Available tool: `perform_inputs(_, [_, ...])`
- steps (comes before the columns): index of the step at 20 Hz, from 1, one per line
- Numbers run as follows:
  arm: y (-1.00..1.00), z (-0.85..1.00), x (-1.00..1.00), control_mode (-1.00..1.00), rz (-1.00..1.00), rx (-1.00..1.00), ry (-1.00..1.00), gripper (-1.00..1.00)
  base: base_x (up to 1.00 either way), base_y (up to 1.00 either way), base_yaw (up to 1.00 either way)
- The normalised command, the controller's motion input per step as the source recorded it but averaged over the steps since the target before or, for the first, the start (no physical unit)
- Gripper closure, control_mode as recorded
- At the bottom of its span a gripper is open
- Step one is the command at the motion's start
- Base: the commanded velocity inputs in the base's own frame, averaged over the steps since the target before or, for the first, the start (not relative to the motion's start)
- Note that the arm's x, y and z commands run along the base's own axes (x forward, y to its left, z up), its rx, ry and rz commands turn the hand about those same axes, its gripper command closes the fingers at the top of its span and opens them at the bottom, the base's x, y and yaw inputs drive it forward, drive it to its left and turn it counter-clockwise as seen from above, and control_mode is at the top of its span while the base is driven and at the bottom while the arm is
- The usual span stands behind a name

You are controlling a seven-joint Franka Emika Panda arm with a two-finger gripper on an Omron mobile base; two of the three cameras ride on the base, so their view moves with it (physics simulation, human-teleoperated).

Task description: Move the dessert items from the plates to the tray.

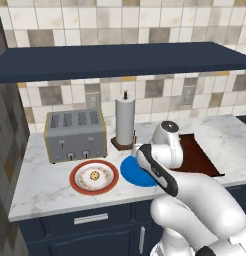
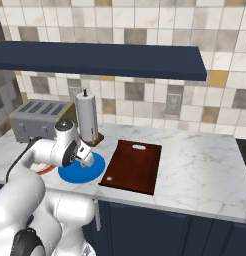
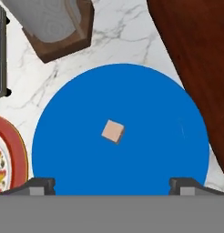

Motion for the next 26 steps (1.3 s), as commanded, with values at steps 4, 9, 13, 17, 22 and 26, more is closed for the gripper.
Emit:
perform_inputs(4, [0.03,-0.07,0.32,-1.00,-0.23,0.00,0.03,-1.00,0.00,0.00,0.00])
perform_inputs(9, [0.00,-0.03,0.42,-1.00,-0.10,0.00,0.03,-1.00,0.00,0.00,0.00])
perform_inputs(13, [0.00,-0.09,0.14,-1.00,-0.02,-0.01,0.05,-1.00,0.00,0.00,0.00])
perform_inputs(17, [0.00,-0.37,0.05,-1.00,0.00,-0.04,0.08,-1.00,0.00,0.00,0.00])
perform_inputs(22, [0.00,-0.37,0.09,-1.00,0.00,-0.02,0.06,-1.00,0.00,0.00,0.00])
perform_inputs(26, [0.00,-0.23,0.35,-1.00,0.00,0.00,0.00,-1.00,0.00,0.00,0.00])
